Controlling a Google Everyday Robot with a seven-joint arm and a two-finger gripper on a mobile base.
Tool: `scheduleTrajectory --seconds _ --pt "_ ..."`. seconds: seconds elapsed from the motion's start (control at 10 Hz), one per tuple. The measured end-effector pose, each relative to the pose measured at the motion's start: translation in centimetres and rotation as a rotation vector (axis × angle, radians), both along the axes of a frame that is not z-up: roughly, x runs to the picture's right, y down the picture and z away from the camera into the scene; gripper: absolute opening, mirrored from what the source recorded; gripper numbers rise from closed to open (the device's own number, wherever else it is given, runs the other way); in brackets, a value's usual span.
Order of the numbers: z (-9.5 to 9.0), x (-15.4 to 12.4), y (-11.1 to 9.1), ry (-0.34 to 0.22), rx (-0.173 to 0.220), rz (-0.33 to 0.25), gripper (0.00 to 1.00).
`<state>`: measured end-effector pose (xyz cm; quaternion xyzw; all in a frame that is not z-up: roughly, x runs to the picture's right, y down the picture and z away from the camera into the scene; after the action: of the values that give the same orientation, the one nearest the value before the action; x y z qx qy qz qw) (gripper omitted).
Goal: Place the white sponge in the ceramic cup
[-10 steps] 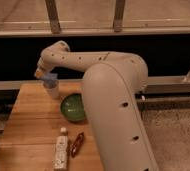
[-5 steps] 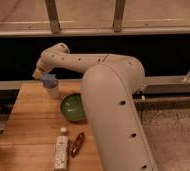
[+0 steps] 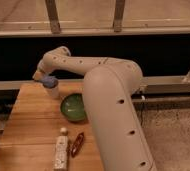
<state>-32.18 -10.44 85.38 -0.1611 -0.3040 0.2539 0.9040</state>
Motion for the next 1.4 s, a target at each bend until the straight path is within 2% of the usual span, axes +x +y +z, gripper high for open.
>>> scheduleTrajectory --seconds 0.4,0.7,0.9,1.4 --pt "0.9 0.0 0.6 -0.022 -0.014 0.016 0.00" --pt "1.3 0.2 0.8 -0.034 -0.033 0.030 0.08" --pt "1.2 0.0 0.9 -0.036 -0.033 0.028 0.23" --pt "1.2 0.1 0.9 -0.036 -0.033 0.029 0.76"
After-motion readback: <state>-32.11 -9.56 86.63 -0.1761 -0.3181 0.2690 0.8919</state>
